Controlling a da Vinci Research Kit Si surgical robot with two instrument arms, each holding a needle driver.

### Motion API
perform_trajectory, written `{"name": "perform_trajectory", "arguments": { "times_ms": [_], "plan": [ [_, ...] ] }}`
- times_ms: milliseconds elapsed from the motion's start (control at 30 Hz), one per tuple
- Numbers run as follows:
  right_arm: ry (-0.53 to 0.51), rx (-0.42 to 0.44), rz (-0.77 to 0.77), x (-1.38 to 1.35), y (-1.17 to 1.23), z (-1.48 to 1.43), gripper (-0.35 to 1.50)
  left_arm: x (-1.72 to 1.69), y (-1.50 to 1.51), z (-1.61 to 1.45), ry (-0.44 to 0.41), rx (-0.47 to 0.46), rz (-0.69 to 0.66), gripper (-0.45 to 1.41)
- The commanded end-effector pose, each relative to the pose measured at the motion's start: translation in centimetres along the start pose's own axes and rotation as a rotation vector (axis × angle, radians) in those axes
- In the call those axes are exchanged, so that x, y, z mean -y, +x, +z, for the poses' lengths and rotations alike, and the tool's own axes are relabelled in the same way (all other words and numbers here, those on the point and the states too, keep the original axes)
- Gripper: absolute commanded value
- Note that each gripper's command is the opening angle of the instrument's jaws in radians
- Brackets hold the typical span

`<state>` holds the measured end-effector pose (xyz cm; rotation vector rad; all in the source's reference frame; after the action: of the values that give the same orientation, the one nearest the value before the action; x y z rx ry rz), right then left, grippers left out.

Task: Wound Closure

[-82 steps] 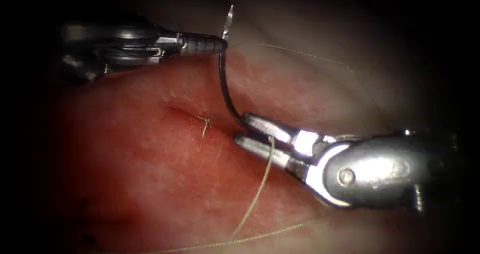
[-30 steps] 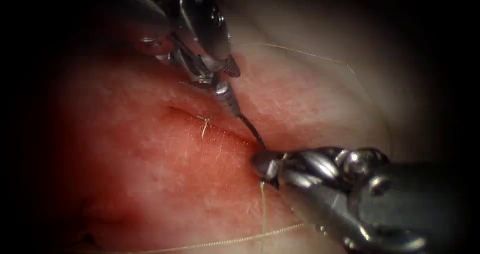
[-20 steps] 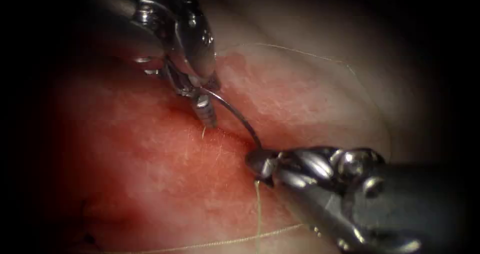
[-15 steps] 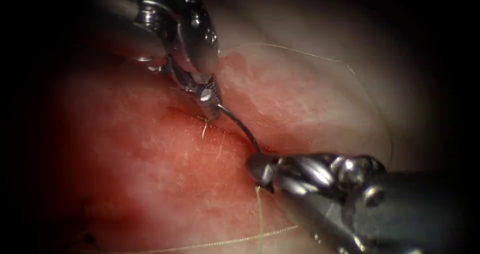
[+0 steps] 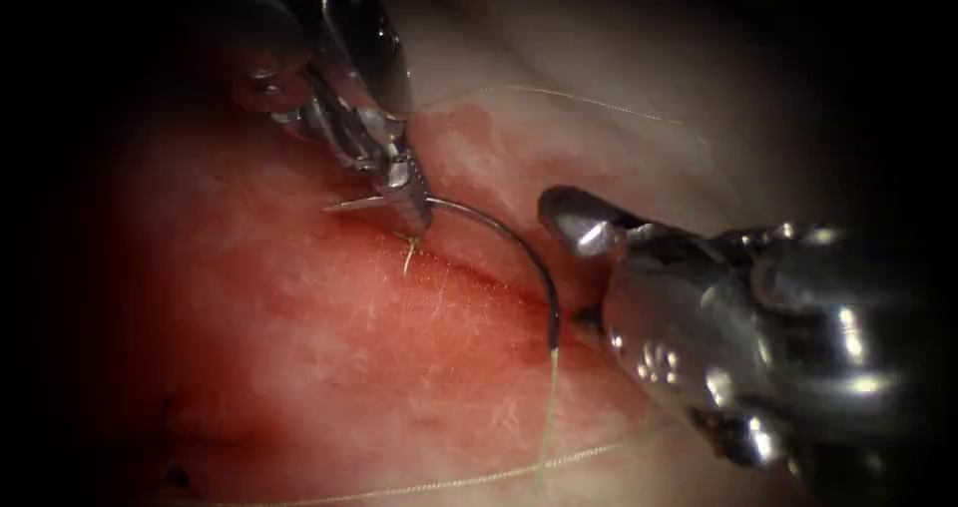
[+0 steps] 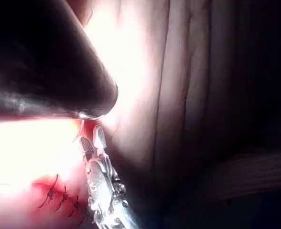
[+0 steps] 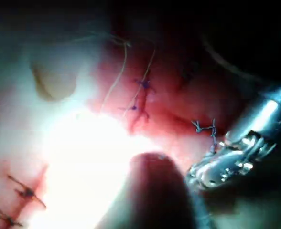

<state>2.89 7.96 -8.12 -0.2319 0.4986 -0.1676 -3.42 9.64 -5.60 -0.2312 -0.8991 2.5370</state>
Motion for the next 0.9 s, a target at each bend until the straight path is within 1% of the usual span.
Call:
{"name": "perform_trajectory", "arguments": {
  "times_ms": [33, 100, 133, 167, 200, 233, 267, 333, 367, 400, 467, 500, 533, 567, 633, 700, 733, 767, 833, 867, 900],
  "plan": [
    [0.004, -0.016, 0.017, 0.02, -0.05, 0.05, 1.48, 0.05, 0.0, 0.0, -0.005, -0.026, -0.002, -0.35],
    [-0.005, -0.05, 0.049, 0.02, -0.11, 0.02, 1.48, 0.06, -0.05, -0.03, -0.017, -0.053, -0.022, -0.35],
    [-0.031, -0.097, 0.109, 0.01, -0.2, -0.02, 1.48, 0.08, -0.09, -0.07, -0.039, -0.101, -0.032, -0.35],
    [-0.036, -0.128, 0.148, 0.0, -0.27, -0.05, 1.48, 0.08, -0.1, -0.09, -0.046, -0.124, -0.043, -0.35],
    [-0.06, -0.163, 0.22, -0.04, -0.39, -0.1, 1.43, 0.11, -0.13, -0.12, -0.058, -0.178, -0.055, -0.35],
    [-0.074, -0.178, 0.257, -0.06, -0.46, -0.15, 1.4, 0.12, -0.15, -0.13, -0.062, -0.201, -0.06, -0.35],
    [-0.1, -0.209, 0.308, -0.13, -0.62, -0.27, 1.36, 0.18, -0.16, -0.16, -0.068, -0.235, -0.072, -0.35],
    [-0.115, -0.236, 0.368, -0.22, -0.76, -0.43, 1.31, 0.24, -0.16, -0.17, -0.05, -0.271, -0.101, -0.35],
    [-0.117, -0.254, 0.402, -0.29, -0.83, -0.56, 1.28, 0.31, -0.15, -0.17, -0.012, -0.306, -0.119, -0.35],
    [-0.104, -0.268, 0.442, -0.37, -0.85, -0.7, 1.19, 0.4, -0.12, -0.14, 0.037, -0.336, -0.155, -0.35],
    [-0.084, -0.285, 0.48, -0.44, -0.83, -0.82, 1.13, 0.45, -0.09, -0.09, 0.072, -0.348, -0.176, -0.35],
    [-0.079, -0.287, 0.495, -0.47, -0.81, -0.86, 1.03, 0.47, -0.07, -0.05, 0.093, -0.352, -0.185, -0.35],
    [-0.061, -0.288, 0.541, -0.53, -0.77, -0.94, 0.79, 0.5, -0.05, -0.01, 0.115, -0.359, -0.199, -0.35],
    [-0.054, -0.288, 0.559, -0.58, -0.72, -1.01, 0.61, 0.56, -0.01, 0.02, 0.164, -0.362, -0.226, -0.35],
    [-0.047, -0.289, 0.582, -0.62, -0.64, -1.07, 0.56, 0.6, 0.0, 0.03, 0.192, -0.37, -0.247, -0.35],
    [-0.041, -0.291, 0.589, -0.65, -0.47, -1.14, 0.59, 0.66, 0.0, 0.03, 0.223, -0.382, -0.279, -0.35],
    [-0.023, -0.303, 0.587, -0.64, -0.35, -1.15, 0.67, 0.7, -0.01, 0.03, 0.243, -0.382, -0.298, -0.35],
    [-0.003, -0.299, 0.596, -0.62, -0.26, -1.14, 0.62, 0.71, -0.01, 0.03, 0.244, -0.396, -0.306, -0.33],
    [0.036, -0.282, 0.609, -0.54, -0.14, -1.1, 0.42, 0.73, -0.01, 0.02, 0.246, -0.429, -0.322, -0.33],
    [0.059, -0.277, 0.644, -0.38, -0.03, -1.02, 0.3, 0.73, -0.01, 0.02, 0.249, -0.454, -0.335, -0.33],
    [0.086, -0.293, 0.653, -0.33, 0.0, -0.98, 0.24, 0.73, -0.02, 0.01, 0.252, -0.47, -0.345, -0.33]
  ]
}}
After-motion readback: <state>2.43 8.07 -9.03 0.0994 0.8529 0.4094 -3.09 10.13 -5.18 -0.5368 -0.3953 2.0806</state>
